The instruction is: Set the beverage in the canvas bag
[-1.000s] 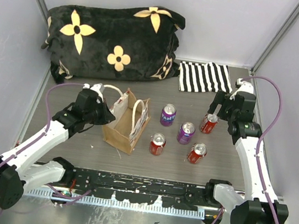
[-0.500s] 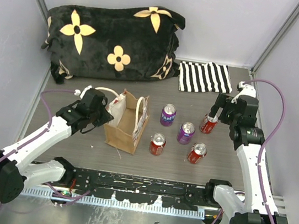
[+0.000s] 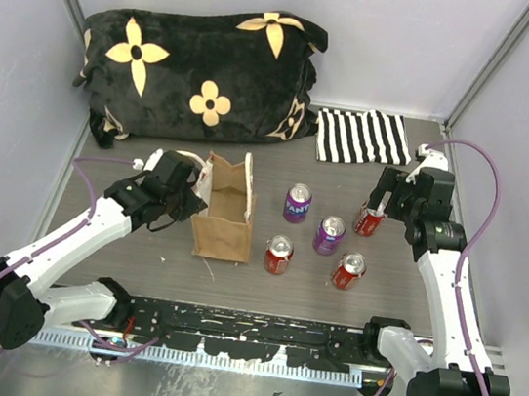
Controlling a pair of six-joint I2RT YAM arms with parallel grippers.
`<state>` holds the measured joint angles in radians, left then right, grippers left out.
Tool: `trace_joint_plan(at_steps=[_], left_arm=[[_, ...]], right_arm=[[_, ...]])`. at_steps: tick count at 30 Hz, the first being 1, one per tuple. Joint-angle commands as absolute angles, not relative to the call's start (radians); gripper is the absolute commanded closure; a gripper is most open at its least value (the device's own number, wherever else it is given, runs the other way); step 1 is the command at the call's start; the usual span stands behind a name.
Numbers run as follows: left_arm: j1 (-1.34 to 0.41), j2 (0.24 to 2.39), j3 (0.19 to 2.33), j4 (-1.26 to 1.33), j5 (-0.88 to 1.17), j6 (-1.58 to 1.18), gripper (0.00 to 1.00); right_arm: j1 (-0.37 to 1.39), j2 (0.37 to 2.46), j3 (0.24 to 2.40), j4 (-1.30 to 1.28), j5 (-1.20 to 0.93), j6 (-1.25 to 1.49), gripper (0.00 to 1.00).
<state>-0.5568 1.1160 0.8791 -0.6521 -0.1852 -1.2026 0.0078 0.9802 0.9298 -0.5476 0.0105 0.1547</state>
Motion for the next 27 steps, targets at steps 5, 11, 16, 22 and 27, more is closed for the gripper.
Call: trace_joint_plan(at_steps=[5, 11, 16, 22, 27], left_arm=[[-0.598, 1.101, 0.822, -0.618, -0.150, -1.209, 0.87], [-0.590, 1.049, 0.792, -0.595, -0.129, -1.127, 0.41], [-0.556, 1.007, 0.805, -0.605, -0.128, -1.050, 0.36], [-0.509, 0.944, 0.899, -0.602, -0.170, -0.833, 0.32], [-0.501, 0.936, 1.044, -0.574, -0.159, -0.628, 0.29]], right_arm=[[0.014, 0.951, 0.980, -0.547, -0.009, 0.138, 0.12], [0.014, 0.905, 0.948, -0.578, 0.000, 0.130, 0.11], [0.014, 0.893, 0.949, -0.593, -0.005, 0.132, 0.12], [0.013, 0.917, 0.980, -0.593, -0.031, 0.133, 0.12], [0.014, 0.986, 1.041, -0.578, -0.056, 0.128, 0.12]])
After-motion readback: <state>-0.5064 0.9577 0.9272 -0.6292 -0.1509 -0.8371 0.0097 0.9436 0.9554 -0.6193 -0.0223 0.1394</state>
